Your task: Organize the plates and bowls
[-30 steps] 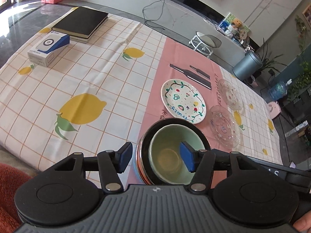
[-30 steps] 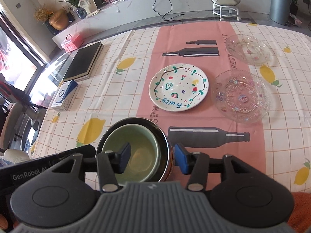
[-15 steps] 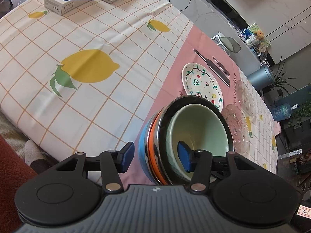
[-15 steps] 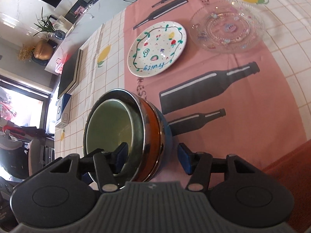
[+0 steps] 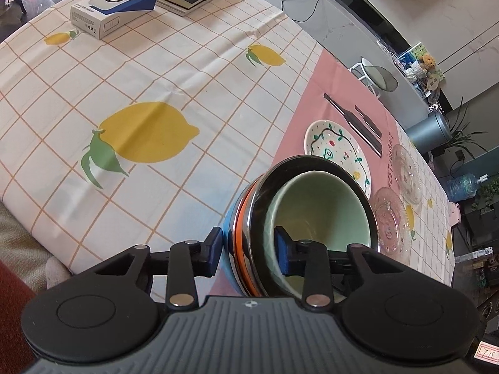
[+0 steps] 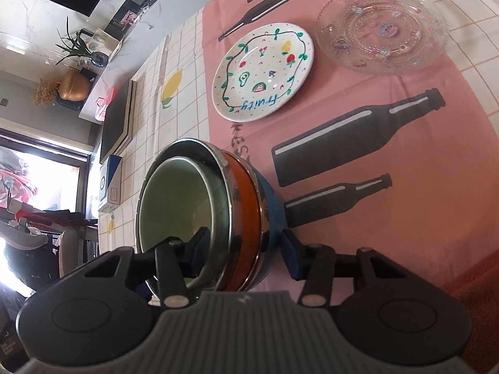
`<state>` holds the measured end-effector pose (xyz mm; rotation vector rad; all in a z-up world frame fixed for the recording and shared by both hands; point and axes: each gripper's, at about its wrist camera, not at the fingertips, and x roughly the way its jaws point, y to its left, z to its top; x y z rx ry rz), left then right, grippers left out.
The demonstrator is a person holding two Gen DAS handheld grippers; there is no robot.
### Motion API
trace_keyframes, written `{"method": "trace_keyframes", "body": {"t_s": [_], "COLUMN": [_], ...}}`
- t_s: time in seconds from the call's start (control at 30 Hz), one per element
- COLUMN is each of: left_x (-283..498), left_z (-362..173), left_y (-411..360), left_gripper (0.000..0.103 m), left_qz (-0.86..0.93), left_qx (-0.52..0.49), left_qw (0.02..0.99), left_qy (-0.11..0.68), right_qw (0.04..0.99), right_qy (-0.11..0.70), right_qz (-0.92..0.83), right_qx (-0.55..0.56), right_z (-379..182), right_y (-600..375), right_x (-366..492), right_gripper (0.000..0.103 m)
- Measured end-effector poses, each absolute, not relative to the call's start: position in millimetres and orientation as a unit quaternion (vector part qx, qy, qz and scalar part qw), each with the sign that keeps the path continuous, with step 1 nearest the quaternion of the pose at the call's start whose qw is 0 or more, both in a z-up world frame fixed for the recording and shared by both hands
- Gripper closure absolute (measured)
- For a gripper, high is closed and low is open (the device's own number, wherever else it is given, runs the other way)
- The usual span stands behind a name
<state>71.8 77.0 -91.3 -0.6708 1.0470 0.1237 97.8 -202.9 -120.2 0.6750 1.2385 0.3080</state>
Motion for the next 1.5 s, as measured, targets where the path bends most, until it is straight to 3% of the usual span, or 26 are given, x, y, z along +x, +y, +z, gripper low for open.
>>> {"method": "trace_keyframes", "body": {"t_s": [0.37,0.47,0.77,0.93,1.3,1.5], "left_x": [94,89,60,59,102,126], "left_z": [-90,-78,-5,8,-32,-72], "left_y": [94,92,31,-18,-86,-109], "left_gripper": [0.065,0.053,0.053,0.053,0.053,0.053], "left_qz": [0.067,0.083,0.032,-0.029,-0.134,-0.131], "left_qx": [-0.307,-0.284,-0.144,-0.118,-0.187,-0.246], "left_qw": [0.816,0.835,0.932,0.946,0.896,0.864], "left_qy": [0.485,0.464,0.331,0.299,0.381,0.419], "right_qw": [0.748,0.762,0.846,0.910,0.902,0.876], "right_qy": [0.573,0.562,0.459,0.365,0.367,0.380], "right_qz": [0.159,0.161,0.169,0.129,0.047,0.029], "right_qx": [0.294,0.277,0.212,0.146,0.224,0.295], "right_z": [-119,-110,-59,-44,-74,-107], "right_y": [-176,-180,-220,-255,-364,-392], "right_x": [130,127,94,74,103,125], "right_gripper": [0.052,0.050,0.045,0.039,0.041,0.055]}}
